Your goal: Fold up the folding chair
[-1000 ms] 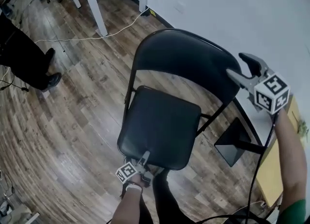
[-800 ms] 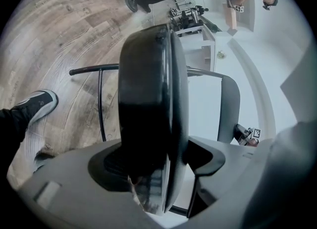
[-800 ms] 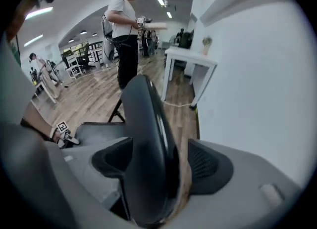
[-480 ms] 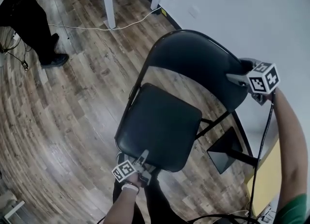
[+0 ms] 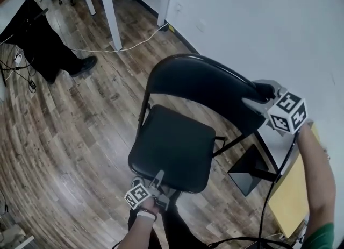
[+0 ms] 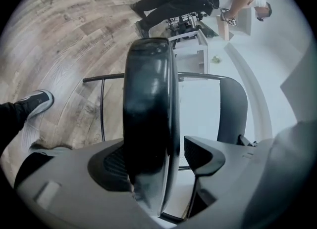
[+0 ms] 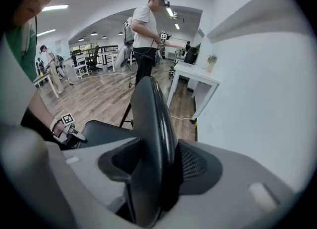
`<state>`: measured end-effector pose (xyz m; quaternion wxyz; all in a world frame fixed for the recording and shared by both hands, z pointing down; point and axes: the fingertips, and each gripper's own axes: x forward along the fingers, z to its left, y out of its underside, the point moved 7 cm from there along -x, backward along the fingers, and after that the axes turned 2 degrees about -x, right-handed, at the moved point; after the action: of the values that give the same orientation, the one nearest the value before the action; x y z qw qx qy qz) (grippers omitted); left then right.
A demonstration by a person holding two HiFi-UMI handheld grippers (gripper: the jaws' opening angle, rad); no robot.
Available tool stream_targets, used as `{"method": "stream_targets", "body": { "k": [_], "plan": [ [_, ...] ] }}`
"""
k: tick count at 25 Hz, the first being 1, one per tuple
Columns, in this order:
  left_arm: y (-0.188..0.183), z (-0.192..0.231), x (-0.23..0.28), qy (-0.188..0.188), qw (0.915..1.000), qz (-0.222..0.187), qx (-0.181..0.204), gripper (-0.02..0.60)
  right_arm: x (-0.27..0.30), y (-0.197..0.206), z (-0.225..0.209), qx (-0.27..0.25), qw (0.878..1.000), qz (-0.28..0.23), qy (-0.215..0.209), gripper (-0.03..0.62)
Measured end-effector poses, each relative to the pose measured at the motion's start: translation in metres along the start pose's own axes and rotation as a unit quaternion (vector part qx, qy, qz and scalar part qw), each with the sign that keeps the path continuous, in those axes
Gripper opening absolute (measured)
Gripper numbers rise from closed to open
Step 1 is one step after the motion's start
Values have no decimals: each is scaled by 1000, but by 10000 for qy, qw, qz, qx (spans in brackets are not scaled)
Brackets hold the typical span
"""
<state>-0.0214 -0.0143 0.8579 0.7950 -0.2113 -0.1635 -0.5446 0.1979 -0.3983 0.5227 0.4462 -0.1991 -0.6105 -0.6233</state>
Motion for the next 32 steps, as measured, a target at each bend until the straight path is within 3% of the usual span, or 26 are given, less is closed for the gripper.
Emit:
{"method": "stream_targets", "body": {
  "k": [3, 7, 14, 23, 29, 32],
  "plan": [
    [2, -18, -6, 25, 10000, -54, -28, 339, -21, -7, 28, -258, 9992, -181, 247, 236],
    [7, -48, -13, 49, 9999, -114, -80, 341, -55, -15, 63, -304, 9980, -490, 264, 216],
    [5, -112, -13, 262, 9995, -185, -84, 341, -95, -43, 112, -373, 9964, -475, 602, 210],
    [5, -188, 10, 428, 9989, -214, -16, 347, -124, -51, 151, -323, 9950, -556, 759, 201],
    [0, -225, 31, 399, 9984, -355, -195, 345, -136, -57, 165, -390, 9936, -404, 978, 198],
    [-4, -242, 47, 181, 9978, -515, -365, 287, -138, -59, 168, -428, 9925, -409, 1067, 198]
  ]
}}
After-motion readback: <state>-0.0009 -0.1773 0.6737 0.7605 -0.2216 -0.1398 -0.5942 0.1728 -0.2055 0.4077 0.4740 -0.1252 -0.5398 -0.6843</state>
